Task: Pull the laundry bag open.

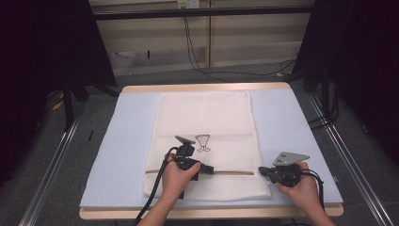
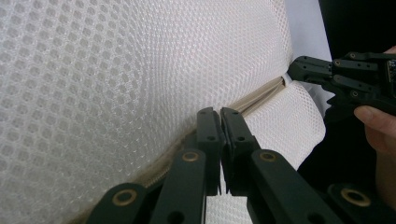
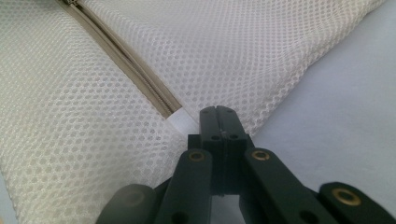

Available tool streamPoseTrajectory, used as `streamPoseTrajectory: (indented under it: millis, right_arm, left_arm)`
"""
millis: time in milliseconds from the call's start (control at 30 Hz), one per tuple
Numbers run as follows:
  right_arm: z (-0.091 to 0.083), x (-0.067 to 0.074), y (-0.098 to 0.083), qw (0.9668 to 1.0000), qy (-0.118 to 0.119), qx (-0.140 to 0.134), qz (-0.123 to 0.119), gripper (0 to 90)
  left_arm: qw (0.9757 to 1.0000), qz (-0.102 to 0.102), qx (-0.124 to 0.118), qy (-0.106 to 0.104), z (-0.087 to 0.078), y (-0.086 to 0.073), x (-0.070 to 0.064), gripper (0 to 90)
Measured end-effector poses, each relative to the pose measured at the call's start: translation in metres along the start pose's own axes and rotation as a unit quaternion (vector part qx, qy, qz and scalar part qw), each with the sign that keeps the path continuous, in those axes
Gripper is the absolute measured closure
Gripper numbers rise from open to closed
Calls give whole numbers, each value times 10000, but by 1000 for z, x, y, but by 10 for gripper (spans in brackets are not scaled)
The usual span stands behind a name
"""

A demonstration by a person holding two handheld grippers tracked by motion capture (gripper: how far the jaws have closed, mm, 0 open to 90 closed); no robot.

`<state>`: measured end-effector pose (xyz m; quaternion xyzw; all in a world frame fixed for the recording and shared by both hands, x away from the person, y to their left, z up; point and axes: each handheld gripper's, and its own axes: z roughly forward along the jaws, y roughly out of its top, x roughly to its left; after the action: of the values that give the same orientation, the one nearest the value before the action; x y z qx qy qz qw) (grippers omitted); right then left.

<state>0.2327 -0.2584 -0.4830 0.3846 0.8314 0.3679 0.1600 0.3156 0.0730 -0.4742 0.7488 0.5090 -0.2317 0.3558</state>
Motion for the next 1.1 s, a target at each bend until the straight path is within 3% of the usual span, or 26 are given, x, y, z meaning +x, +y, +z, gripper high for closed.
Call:
streamPoseTrajectory:
  millis: [200, 333, 400, 433, 667, 900, 1100]
  right_arm:
    - [0, 0, 0, 10000, -10, 12, -9, 900]
    - [0, 0, 0, 10000, 16, 2, 6, 900]
    - [0, 0, 0, 10000, 9, 10, 18, 900]
    - [0, 0, 0, 10000, 18, -2, 10, 900]
    - [0, 0, 0, 10000, -5, 17, 49, 900]
    - [0, 0, 0, 10000, 29, 0, 60, 900]
    - [0, -1, 0, 10000, 20, -2, 73, 900]
  left_arm:
    - [10000, -20, -5, -86, -2, 0, 0, 872]
    - [10000, -1, -27, -72, -1, -1, 1, 872]
    - [10000, 91, -15, 30, -2, -1, 2, 872]
    - [10000, 6, -4, -36, -3, -1, 2, 872]
    - [10000, 50, -19, -2, -7, -1, 5, 873]
    - [10000, -70, -39, -30, -12, -3, 10, 873]
    - [10000, -51, -44, -36, -19, -4, 15, 872]
